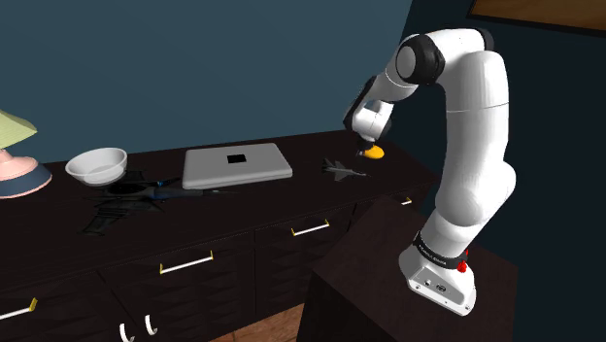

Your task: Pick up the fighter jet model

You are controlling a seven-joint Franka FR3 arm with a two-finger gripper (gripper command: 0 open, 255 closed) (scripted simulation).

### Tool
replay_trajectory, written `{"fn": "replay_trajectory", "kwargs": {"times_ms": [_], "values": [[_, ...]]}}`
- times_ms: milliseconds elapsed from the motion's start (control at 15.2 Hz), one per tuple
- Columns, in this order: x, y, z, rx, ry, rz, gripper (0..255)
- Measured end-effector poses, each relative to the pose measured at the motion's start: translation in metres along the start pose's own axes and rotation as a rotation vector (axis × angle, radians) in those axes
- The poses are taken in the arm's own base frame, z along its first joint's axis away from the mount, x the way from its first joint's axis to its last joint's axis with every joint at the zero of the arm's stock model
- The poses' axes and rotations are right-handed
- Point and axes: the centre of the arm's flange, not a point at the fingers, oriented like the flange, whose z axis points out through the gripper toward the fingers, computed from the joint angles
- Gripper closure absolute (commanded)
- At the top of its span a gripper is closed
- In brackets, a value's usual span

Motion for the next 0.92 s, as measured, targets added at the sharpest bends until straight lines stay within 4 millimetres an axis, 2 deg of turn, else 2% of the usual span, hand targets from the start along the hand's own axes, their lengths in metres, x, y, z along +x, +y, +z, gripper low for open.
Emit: {"fn": "replay_trajectory", "kwargs": {"times_ms": [330,462,924], "values": [[-0.003,0.041,0.056,-0.005,0.0,-0.037,0],[-0.007,0.051,0.071,-0.005,0.0,-0.049,0],[-0.013,0.057,0.109,-0.006,0.0,-0.055,0]]}}
